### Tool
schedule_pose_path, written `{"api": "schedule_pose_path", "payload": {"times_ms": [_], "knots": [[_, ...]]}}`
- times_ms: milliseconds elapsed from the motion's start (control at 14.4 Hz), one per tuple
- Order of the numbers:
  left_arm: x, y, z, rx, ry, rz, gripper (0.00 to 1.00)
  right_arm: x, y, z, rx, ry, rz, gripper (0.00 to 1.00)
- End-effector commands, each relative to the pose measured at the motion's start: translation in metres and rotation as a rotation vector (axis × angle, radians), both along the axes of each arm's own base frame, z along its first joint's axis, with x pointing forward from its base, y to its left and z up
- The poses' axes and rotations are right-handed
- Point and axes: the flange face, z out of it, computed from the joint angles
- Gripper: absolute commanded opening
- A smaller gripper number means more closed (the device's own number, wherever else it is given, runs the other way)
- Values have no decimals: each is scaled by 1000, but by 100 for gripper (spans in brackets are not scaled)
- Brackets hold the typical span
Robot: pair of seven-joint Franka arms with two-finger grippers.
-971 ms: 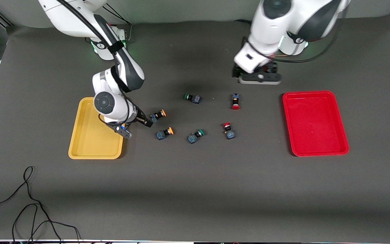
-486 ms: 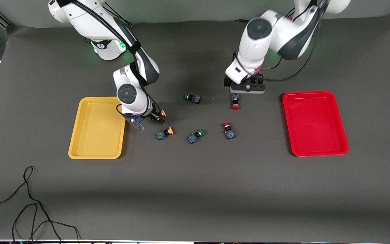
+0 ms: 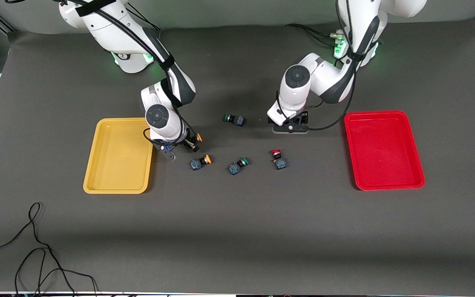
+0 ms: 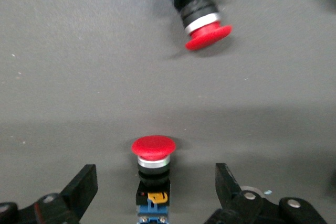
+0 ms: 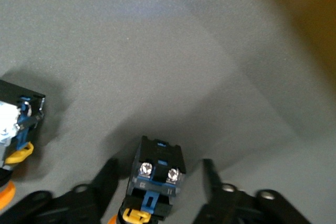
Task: Place red and yellow buttons in trays
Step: 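Grip the orange and red buttons with the right and left grippers, then lower the orange button into the yellow tray with the right gripper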
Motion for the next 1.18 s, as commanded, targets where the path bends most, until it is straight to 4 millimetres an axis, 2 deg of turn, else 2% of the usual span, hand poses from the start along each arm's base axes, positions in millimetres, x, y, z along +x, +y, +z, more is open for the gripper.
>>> {"api": "schedule_pose_path", "payload": {"times_ms": [0,69,139,277,416,486,624,763,902,971,1040,1110], "knots": [[0,-2,-21,13,-3,5,100,1,2,1,11,-6,-8,0],[-1,-2,-26,13,-1,5,98,1,2,1,11,-7,-7,0],[-2,-2,-29,14,2,6,88,2,2,1,8,-11,2,0],[-3,-2,-32,17,5,12,58,5,-2,3,10,-8,26,0],[-1,-1,-32,19,9,18,23,7,-7,12,10,6,40,0],[0,-1,-31,18,11,24,15,10,-11,23,10,20,49,0],[5,-2,-18,10,0,31,11,21,-29,56,14,62,75,0],[20,3,11,12,-2,57,11,32,-71,93,30,105,116,0],[42,9,64,6,0,93,11,32,-110,123,50,167,130,0],[54,13,97,-18,3,123,11,30,-123,128,45,185,141,0],[64,23,126,-38,7,125,11,25,-138,122,20,200,146,0],[73,41,149,-47,6,129,11,21,-150,117,-15,204,159,0]]}}
